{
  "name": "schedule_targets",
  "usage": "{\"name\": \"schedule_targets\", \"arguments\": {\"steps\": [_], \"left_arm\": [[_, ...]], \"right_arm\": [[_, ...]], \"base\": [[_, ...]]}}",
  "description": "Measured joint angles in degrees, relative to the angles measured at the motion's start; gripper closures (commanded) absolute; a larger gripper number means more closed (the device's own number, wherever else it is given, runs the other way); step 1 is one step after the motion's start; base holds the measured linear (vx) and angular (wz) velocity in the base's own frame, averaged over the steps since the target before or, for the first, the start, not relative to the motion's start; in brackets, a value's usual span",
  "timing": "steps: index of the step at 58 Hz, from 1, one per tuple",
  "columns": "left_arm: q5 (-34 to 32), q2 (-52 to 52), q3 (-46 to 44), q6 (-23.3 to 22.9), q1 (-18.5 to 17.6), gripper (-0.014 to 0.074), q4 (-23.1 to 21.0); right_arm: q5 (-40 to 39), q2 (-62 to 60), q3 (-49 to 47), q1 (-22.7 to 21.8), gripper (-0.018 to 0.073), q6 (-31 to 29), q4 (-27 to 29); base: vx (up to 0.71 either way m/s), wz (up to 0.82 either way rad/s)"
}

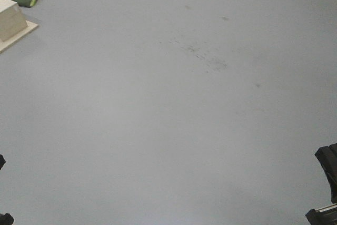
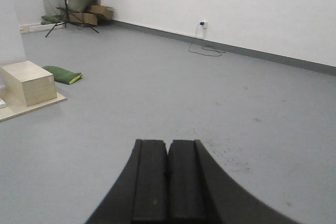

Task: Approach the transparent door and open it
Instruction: 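Turn and drive the base toward the white-framed glass sliding door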

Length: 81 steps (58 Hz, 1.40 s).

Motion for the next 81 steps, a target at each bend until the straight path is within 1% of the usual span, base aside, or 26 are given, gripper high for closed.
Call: {"name": "schedule_targets", "arguments": {"steps": [26,62,81], "left_arm": [[0.00,0.00,0.00,0.00,0.00,0.0594,0.00],[0.00,0.00,0.00,0.00,0.00,0.0594,0.00],[0.00,0.00,0.00,0.00,0.00,0.0594,0.00]], "right_arm": [[0.00,0.00,0.00,0.00,0.0562,0.00,0.00],[0.00,0.00,0.00,0.00,0.0562,0.00,0.00],[0.00,0.00,0.00,0.00,0.0562,0.00,0.00]], "base": [[0.55,0.45],[0.57,0.70],[0.57,0.59]]}}
